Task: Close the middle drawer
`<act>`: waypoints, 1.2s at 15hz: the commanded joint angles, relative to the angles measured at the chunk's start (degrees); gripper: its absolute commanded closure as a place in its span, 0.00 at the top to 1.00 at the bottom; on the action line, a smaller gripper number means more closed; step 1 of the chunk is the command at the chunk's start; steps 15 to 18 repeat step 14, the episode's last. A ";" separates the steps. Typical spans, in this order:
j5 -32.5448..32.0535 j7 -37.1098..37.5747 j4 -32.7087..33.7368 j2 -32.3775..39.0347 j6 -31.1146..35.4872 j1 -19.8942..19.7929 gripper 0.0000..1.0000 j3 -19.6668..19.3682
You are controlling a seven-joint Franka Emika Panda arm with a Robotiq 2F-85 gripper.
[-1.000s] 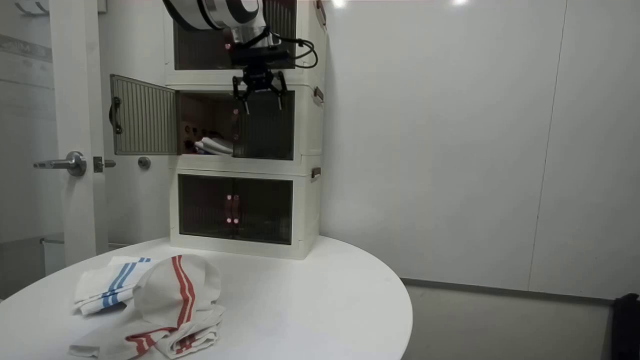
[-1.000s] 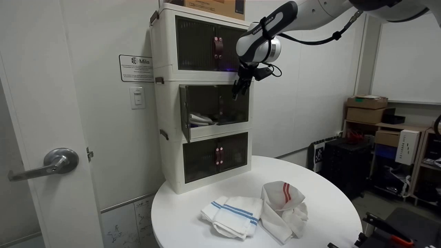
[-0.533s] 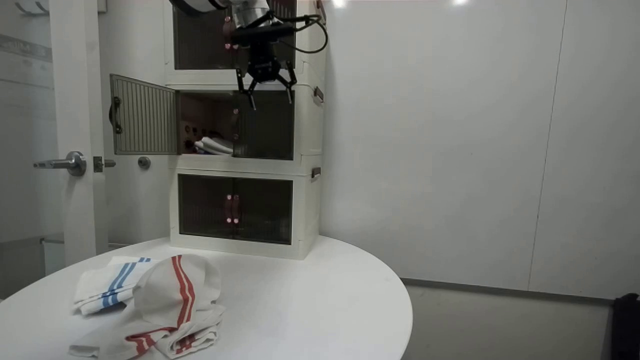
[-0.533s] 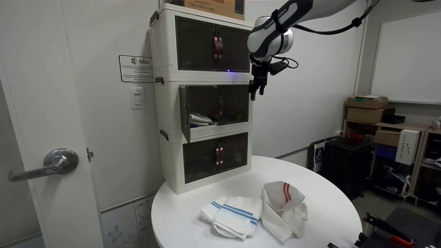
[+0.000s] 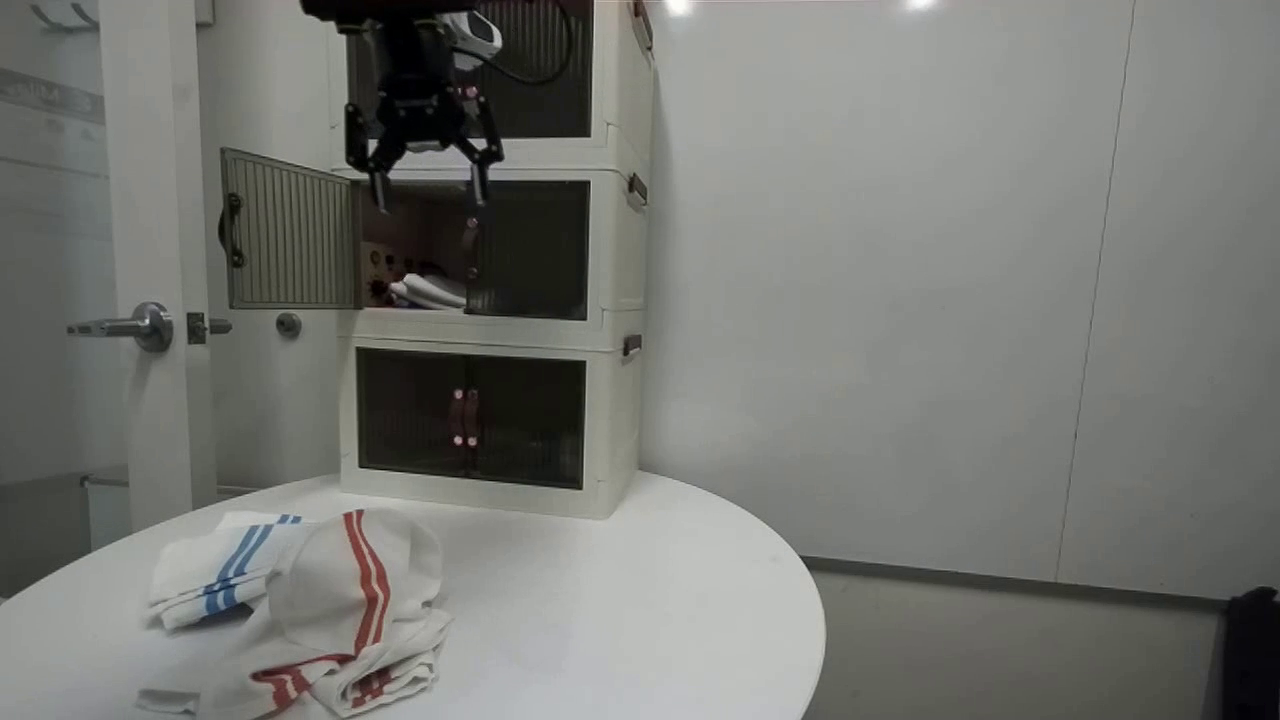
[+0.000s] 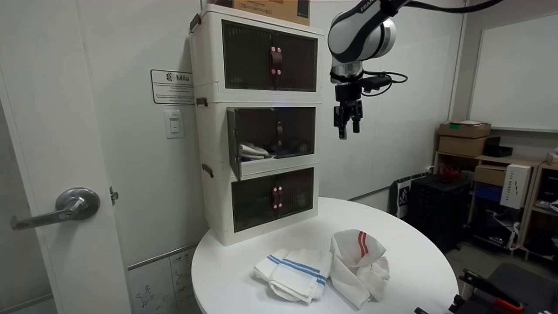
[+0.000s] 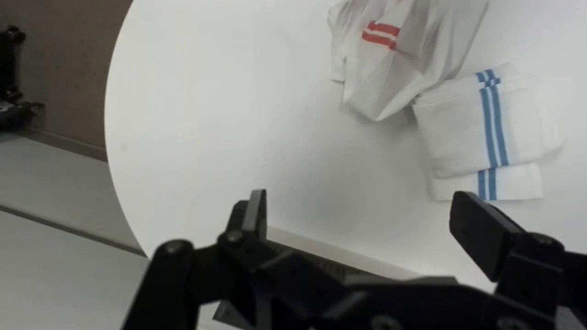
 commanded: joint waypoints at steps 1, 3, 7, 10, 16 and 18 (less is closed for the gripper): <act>3.73 1.51 -13.05 -11.74 0.87 1.68 1.00 0.22; 7.21 0.20 -18.55 -16.89 3.06 2.63 1.00 -0.29; 10.67 1.21 -26.87 -26.06 5.76 3.75 1.00 -0.57; 9.06 1.89 -25.13 -24.20 4.84 3.62 1.00 -0.39; 9.00 2.30 -27.73 -27.20 5.69 3.66 1.00 -0.42; 9.00 2.30 -27.73 -27.20 5.69 3.66 1.00 -0.42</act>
